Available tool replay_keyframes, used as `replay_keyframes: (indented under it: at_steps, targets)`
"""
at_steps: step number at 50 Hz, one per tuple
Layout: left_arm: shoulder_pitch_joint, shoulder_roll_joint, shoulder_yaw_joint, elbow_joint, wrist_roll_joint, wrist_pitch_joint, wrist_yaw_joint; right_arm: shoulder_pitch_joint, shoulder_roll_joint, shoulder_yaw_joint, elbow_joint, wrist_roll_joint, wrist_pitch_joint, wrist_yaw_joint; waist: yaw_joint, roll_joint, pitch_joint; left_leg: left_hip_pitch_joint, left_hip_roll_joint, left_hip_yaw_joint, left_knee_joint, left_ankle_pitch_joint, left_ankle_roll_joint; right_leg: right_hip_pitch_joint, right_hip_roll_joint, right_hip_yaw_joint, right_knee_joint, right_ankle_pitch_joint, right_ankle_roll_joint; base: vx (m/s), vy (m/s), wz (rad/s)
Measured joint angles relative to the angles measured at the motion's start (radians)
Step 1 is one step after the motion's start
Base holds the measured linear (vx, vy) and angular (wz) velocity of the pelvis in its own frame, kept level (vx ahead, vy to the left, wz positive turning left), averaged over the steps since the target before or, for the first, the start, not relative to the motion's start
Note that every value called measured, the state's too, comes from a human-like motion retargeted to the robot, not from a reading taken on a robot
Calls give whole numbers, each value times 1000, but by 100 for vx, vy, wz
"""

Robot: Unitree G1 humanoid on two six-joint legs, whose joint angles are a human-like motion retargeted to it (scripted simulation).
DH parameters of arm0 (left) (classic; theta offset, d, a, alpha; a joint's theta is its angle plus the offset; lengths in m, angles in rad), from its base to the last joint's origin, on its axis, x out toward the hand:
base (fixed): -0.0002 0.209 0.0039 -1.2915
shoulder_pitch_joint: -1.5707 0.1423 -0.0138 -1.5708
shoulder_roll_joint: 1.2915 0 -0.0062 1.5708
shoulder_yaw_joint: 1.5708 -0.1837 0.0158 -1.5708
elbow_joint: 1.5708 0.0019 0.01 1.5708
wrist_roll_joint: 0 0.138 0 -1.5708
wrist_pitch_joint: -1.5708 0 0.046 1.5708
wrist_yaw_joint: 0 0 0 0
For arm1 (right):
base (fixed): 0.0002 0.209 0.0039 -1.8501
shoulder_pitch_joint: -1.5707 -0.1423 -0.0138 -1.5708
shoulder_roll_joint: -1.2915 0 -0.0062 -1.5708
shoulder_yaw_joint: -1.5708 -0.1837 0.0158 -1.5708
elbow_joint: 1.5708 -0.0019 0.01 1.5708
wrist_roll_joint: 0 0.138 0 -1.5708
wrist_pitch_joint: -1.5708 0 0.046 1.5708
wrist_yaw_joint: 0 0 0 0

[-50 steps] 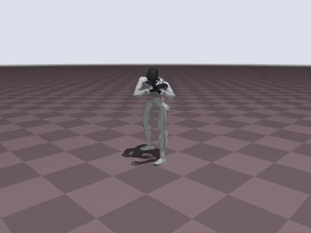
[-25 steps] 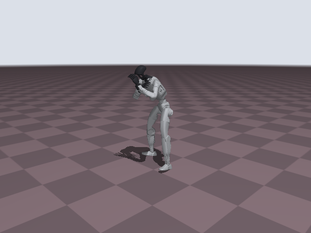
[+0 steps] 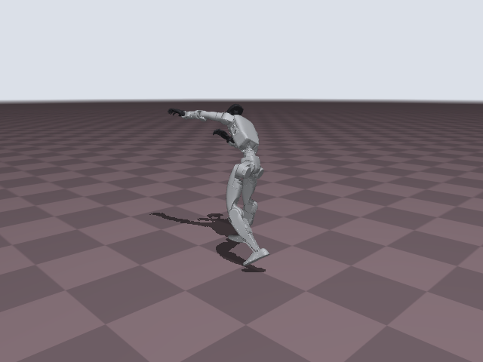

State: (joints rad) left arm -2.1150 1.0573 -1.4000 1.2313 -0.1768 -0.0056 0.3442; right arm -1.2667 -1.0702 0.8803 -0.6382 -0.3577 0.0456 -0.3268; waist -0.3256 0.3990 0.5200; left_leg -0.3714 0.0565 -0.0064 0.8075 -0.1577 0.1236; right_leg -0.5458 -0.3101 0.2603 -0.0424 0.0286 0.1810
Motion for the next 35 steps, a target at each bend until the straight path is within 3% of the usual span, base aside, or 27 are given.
replay_keyframes:
  at_steps: [5, 7, 8, 10, 12, 16, 25, 30, 35]
  targets:
    - [-16, 40, 0, -89, 46, -44, 33, -11, 40, -59, 9, -115, 5, -30, -18, -29, 0, -30, -110, -170, 4, -128, -61, -17, -7, 54, -9, 6, 38, 11, 11, -59]
    - [-67, 87, 0, -191, 109, -43, 57, -48, 166, 25, 147, -216, 10, -107, -38, -63, 0, -18, -48, -196, -96, -212, -200, -10, 57, 36, -8, 29, 81, 6, -17, -39]
    - [-54, 99, 0, -223, 109, -64, 78, -66, 207, 64, 204, -137, -26, -135, -38, -47, 0, -21, -5, -202, -145, -253, -229, -3, 98, 16, -10, 39, 81, 0, -26, -41]
    - [-50, 52, 80, -194, 174, -45, 154, -145, 329, 60, 396, -314, 39, -351, -47, -78, 0, -37, 55, -191, -243, -290, -257, -11, 159, -4, -13, 61, 81, -5, -21, -36]
    - [-44, 73, 56, -219, 166, -81, 185, -165, 428, 69, 532, -87, -58, -297, -66, -74, 0, -49, 83, -165, -290, -302, -278, -7, 178, -21, -19, 77, 81, -9, 1, -16]
    - [-61, 128, 28, -255, 163, -80, 249, -231, 558, 41, 696, 72, -72, -221, -101, -125, 0, -84, 94, -111, -254, -311, -284, -4, 172, -36, -29, 106, 81, -15, 13, 8]
    - [-34, 158, 133, -377, 106, -91, 256, -318, 587, -56, 754, -31, -1, -268, 1, -278, 0, -182, 35, -100, -107, -362, -304, -19, 107, -94, -45, 153, 81, -23, 22, 12]
    - [73, 165, 210, -487, 91, -111, 239, -420, 565, -77, 790, -79, 55, -303, 134, -331, 0, -251, 14, -46, -66, -364, -335, -68, -8, -390, -45, 74, 81, -36, 37, -31]
    - [252, 200, 328, -611, 25, -118, 190, -577, 590, -39, 863, -99, 88, -284, 268, -374, 0, -286, -14, 29, -85, -350, -319, -83, -140, -776, -24, -22, 81, -26, 41, -51]
